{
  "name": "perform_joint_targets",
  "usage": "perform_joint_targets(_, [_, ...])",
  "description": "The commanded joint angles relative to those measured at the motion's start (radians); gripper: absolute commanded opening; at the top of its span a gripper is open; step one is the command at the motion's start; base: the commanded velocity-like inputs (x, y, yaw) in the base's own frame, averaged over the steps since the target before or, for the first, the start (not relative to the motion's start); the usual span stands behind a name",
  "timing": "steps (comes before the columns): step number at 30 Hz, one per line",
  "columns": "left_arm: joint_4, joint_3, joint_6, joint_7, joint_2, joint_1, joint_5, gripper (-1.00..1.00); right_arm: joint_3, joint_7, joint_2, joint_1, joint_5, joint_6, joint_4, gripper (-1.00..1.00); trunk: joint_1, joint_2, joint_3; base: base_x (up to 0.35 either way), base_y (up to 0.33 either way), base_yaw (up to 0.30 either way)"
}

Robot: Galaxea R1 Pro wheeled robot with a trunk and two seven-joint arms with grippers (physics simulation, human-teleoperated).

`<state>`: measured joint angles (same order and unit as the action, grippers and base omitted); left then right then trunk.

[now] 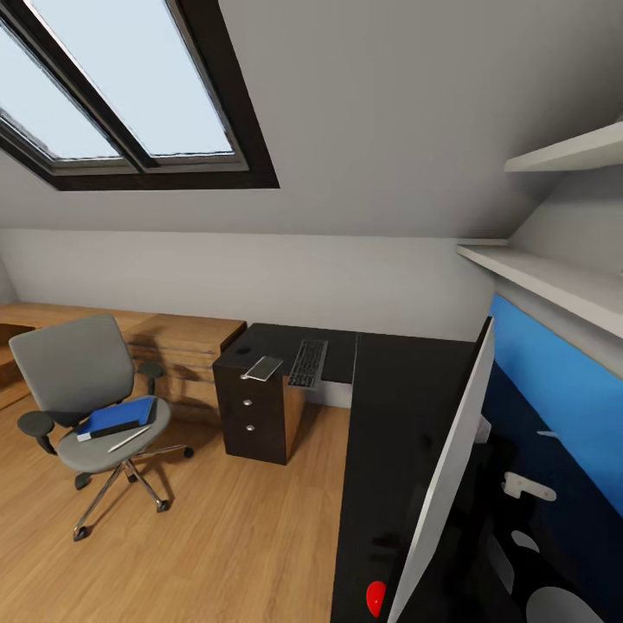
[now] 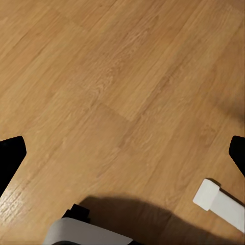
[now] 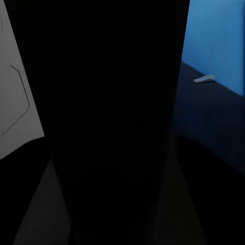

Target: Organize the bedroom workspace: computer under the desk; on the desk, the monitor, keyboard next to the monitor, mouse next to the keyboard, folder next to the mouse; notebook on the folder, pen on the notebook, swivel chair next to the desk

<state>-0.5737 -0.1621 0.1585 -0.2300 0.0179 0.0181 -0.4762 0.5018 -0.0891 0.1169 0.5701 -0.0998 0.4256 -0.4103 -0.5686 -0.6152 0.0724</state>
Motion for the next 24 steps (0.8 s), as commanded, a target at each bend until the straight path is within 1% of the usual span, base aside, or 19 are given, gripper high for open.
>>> perform_joint_targets(1, [0.0, -0.008, 0.006, -0.008, -0.001, 0.001, -0.01, 1.0, 0.004, -0.003, 0.0, 0.002, -0.014, 0.003, 0.0, -1.0, 0.0, -0.002, 0.002, -0.013, -0.028, 0.0])
perform_joint_targets(11, [0.0, -0.008, 0.006, -0.008, -0.001, 0.001, -0.011, 1.0, 0.004, -0.003, 0.001, 0.002, -0.014, 0.003, 0.0, -1.0, 0.0, -0.002, 0.002, -0.006, -0.01, 0.0])
perform_joint_targets(17, [0.0, -0.008, 0.006, -0.008, -0.001, 0.001, -0.011, 1.0, 0.004, -0.003, 0.0, 0.002, -0.014, 0.003, 0.0, -1.0, 0.0, -0.002, 0.002, -0.1, -0.148, 0.0])
perform_joint_targets(24, [0.0, -0.008, 0.006, -0.008, -0.001, 0.001, -0.012, 1.0, 0.004, -0.003, 0.001, 0.002, -0.014, 0.003, 0.0, -1.0, 0.0, -0.002, 0.002, -0.026, -0.04, 0.0])
